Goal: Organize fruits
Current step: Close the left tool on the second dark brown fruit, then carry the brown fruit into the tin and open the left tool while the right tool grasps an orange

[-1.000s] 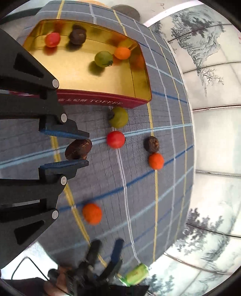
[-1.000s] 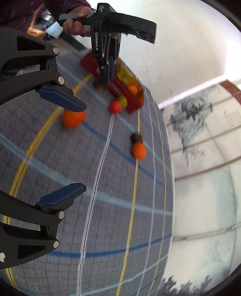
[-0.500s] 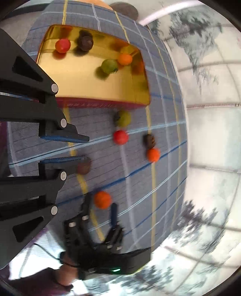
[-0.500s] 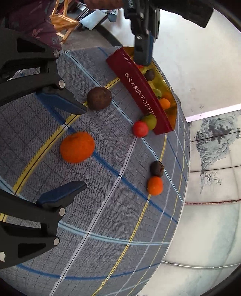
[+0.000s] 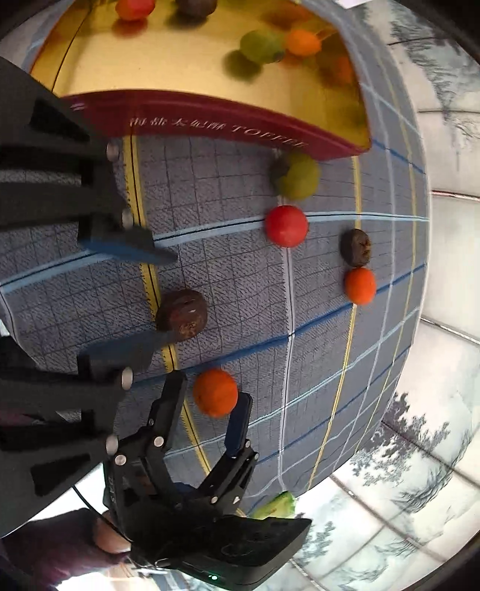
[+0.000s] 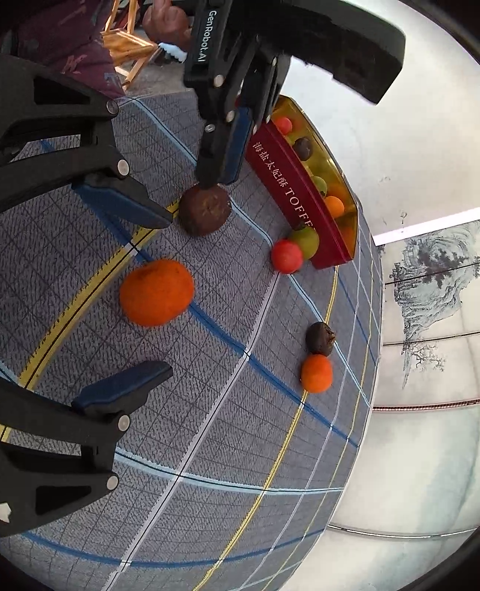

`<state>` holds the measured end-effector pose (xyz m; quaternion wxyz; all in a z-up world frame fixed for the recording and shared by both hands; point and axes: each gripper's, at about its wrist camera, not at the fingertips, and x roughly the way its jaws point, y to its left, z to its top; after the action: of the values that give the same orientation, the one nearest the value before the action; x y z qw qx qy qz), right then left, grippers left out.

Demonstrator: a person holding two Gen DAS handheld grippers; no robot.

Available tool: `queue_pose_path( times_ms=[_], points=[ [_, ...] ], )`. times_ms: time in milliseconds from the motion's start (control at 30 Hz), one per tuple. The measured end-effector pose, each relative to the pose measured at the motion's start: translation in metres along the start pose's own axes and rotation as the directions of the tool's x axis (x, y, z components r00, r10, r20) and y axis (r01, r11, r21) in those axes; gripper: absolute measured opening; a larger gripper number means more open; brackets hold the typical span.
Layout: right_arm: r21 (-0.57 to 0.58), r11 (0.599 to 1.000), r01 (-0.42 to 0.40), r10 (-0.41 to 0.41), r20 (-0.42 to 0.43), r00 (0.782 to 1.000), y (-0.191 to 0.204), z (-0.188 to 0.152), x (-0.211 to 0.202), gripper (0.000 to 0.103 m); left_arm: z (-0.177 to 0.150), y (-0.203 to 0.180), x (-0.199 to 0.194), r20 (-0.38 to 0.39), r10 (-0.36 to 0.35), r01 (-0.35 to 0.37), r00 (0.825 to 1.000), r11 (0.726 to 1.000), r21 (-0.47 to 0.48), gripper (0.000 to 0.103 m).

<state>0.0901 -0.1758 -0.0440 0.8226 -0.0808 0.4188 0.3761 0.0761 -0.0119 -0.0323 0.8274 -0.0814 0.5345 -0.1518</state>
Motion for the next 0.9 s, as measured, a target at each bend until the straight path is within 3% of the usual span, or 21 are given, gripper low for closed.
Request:
queue_pose_path(
  times_ms=[100, 167, 367, 433, 467, 533, 567, 900],
  points=[
    [0.010, 1.000, -0.004, 0.004, -0.002, 1.000, -0.002, 0.000, 0.001, 0.072, 0.000, 0.004, -0.006, 0.016, -0.040, 0.041, 0.999, 0.999, -0.035, 0.043],
    [0.010, 1.000, -0.005, 0.005, -0.004, 1.000, -0.002, 0.000, 0.001, 0.072, 0.001, 0.006, -0.010, 0.028, -0.080, 0.081, 0.996, 0.995, -0.054, 0.049],
    [0.012, 1.000, -0.007, 0.007, -0.003, 1.000, -0.002, 0.000, 0.002, 0.072, 0.007, -0.004, 0.005, 0.016, -0.010, 0.010, 1.000, 1.000, 0.008, 0.051],
    [0.014, 1.000, -0.009, 0.009, -0.003, 1.000, -0.002, 0.000, 0.002, 0.072, 0.009, -0.007, 0.013, 0.001, -0.017, 0.017, 1.000, 0.999, 0.032, 0.051],
    [0.015, 1.000, -0.010, 0.010, -0.003, 1.000, -0.002, 0.001, 0.002, 0.072, 0.009, -0.008, 0.017, -0.015, -0.033, 0.033, 0.999, 0.999, 0.042, 0.047],
    [0.014, 1.000, -0.009, 0.009, -0.003, 1.000, -0.002, 0.000, 0.002, 0.072, 0.007, -0.017, 0.020, 0.003, 0.005, -0.005, 1.000, 0.995, 0.097, 0.037],
    [0.014, 1.000, -0.009, 0.009, -0.004, 1.000, -0.002, 0.000, 0.002, 0.072, 0.005, -0.019, 0.019, 0.011, 0.017, -0.018, 1.000, 0.994, 0.109, 0.037],
    [-0.012, 1.000, 0.006, -0.007, -0.019, 1.000, 0.004, 0.001, 0.004, 0.077, -0.011, -0.022, -0.019, 0.132, 0.108, -0.113, 0.985, 0.993, 0.036, 0.037]
  ],
)
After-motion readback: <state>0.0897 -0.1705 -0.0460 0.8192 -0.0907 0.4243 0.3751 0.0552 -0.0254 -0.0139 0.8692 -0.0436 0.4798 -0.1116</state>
